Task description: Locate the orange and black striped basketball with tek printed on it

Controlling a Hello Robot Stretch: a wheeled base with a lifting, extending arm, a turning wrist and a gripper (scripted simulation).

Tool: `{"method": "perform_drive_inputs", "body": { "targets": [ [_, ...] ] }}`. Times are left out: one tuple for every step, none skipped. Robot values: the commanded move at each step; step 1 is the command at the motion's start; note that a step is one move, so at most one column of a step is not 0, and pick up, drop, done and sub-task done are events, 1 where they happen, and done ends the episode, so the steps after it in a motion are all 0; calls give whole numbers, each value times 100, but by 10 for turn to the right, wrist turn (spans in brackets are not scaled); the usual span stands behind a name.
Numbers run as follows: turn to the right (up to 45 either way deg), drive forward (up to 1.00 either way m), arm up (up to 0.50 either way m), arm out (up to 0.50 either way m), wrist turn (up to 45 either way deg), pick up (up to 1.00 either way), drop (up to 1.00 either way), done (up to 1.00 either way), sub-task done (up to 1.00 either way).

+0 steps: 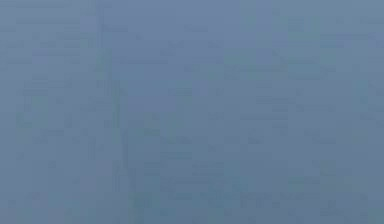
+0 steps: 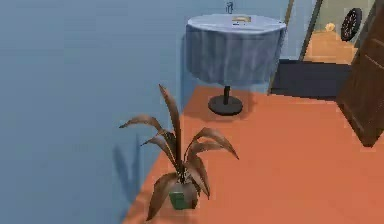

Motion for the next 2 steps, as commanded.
{"method": "perform_drive_inputs", "body": {
  "targets": [
    [450, 0, 0, 0, 0, 0, 0, 0, 0],
    [450, 0, 0, 0, 0, 0, 0, 0, 0]
  ]
}}
